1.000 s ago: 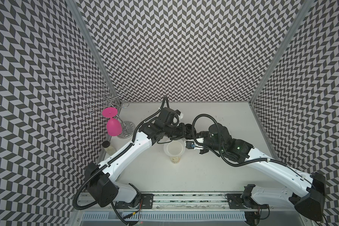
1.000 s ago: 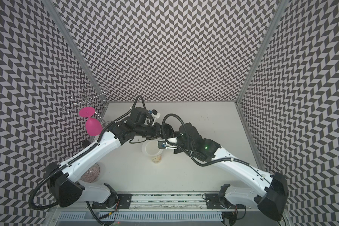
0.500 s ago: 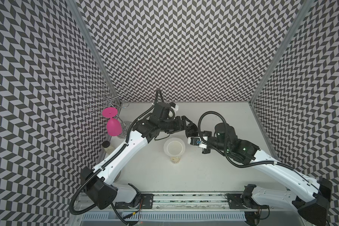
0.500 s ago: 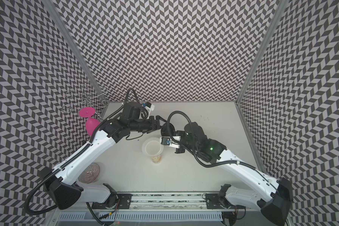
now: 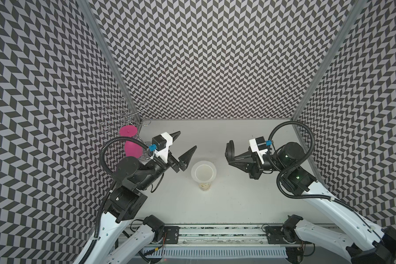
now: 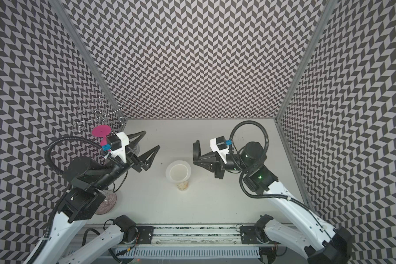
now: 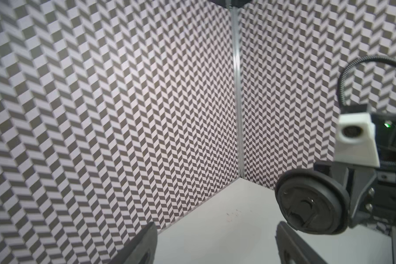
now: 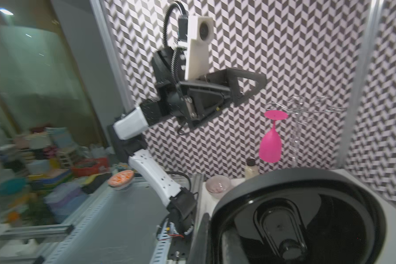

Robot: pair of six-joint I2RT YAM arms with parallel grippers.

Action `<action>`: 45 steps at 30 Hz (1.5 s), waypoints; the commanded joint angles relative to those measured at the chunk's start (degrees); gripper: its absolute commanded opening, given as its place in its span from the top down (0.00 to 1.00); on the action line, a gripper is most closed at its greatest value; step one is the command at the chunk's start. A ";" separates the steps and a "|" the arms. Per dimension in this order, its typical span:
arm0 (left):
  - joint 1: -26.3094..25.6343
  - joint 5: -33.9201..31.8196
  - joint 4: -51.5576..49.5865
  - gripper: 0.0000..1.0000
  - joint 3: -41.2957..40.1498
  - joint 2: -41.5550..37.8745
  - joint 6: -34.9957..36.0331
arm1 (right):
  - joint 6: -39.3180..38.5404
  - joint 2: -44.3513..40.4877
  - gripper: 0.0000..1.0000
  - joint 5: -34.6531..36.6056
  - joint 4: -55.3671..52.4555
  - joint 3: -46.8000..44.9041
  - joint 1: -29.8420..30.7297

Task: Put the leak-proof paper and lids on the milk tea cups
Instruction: Pick up the cup lid from the center of the board.

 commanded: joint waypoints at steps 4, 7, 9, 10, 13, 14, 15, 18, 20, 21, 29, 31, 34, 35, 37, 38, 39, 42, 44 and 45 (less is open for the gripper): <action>-1.53 18.22 4.61 0.09 -4.87 -0.28 15.29 | 10.48 4.05 0.93 -12.93 7.93 3.48 0.63; -3.65 19.47 1.27 0.06 -2.83 2.25 20.31 | 10.15 4.96 0.93 -13.34 7.51 4.22 1.12; -5.53 19.44 -0.68 0.06 -1.80 3.59 23.36 | 10.12 5.35 0.93 -12.96 7.64 4.44 1.19; -6.44 19.05 -1.02 0.06 -1.47 4.04 24.45 | 10.12 5.51 0.93 -12.44 7.81 4.53 1.21; -8.94 16.38 1.24 0.06 -2.30 4.11 25.12 | 11.54 6.04 0.93 -11.25 9.54 4.44 1.21; -9.66 15.21 2.36 0.05 -2.70 4.09 25.05 | 12.37 6.35 0.92 -11.18 10.42 4.35 1.36; -10.54 14.08 3.56 0.05 -3.20 4.10 24.95 | 13.40 6.75 0.92 -11.13 11.65 4.27 1.58; -12.76 11.92 6.17 0.03 -3.84 4.83 24.78 | 13.96 7.39 0.92 -10.37 12.39 4.44 2.34; -13.91 10.33 7.66 0.01 -4.30 5.20 24.69 | 14.25 7.54 0.91 -9.87 12.76 4.44 2.74; -14.36 9.92 8.27 0.01 -4.73 5.25 24.90 | 14.53 7.66 0.91 -9.66 13.07 4.35 2.85; -15.31 9.45 8.56 0.11 -5.51 6.02 25.89 | 16.98 8.06 0.91 -8.31 16.36 3.82 3.70; -15.31 9.11 8.38 0.14 -5.55 6.13 26.16 | 17.06 8.16 0.90 -8.36 16.35 3.74 3.98; -15.31 8.50 8.28 0.15 -5.45 6.29 26.61 | 17.33 8.21 0.90 -8.58 16.38 3.74 4.35; -15.31 8.33 8.32 0.15 -5.46 6.31 26.71 | 17.43 8.21 0.90 -8.64 16.39 3.66 4.52; -15.31 8.14 8.23 0.13 -5.37 6.48 26.91 | 17.46 8.30 0.90 -8.58 16.36 3.65 4.80; -15.28 8.13 8.24 0.13 -5.35 6.56 26.97 | 17.43 8.38 0.90 -8.58 16.37 3.65 5.03; -15.27 8.05 8.22 0.13 -5.35 6.57 26.97 | 17.46 8.47 0.90 -8.50 16.38 3.65 5.15; -15.31 8.13 8.30 0.13 -5.27 6.83 26.84 | 17.49 8.69 0.90 -8.08 16.54 3.78 5.56; -15.36 8.52 8.47 0.15 -5.24 6.92 26.71 | 17.51 8.71 0.90 -7.54 16.81 3.74 5.77; -15.37 8.65 8.47 0.15 -5.21 7.01 26.71 | 17.66 8.77 0.90 -7.36 16.99 3.77 5.86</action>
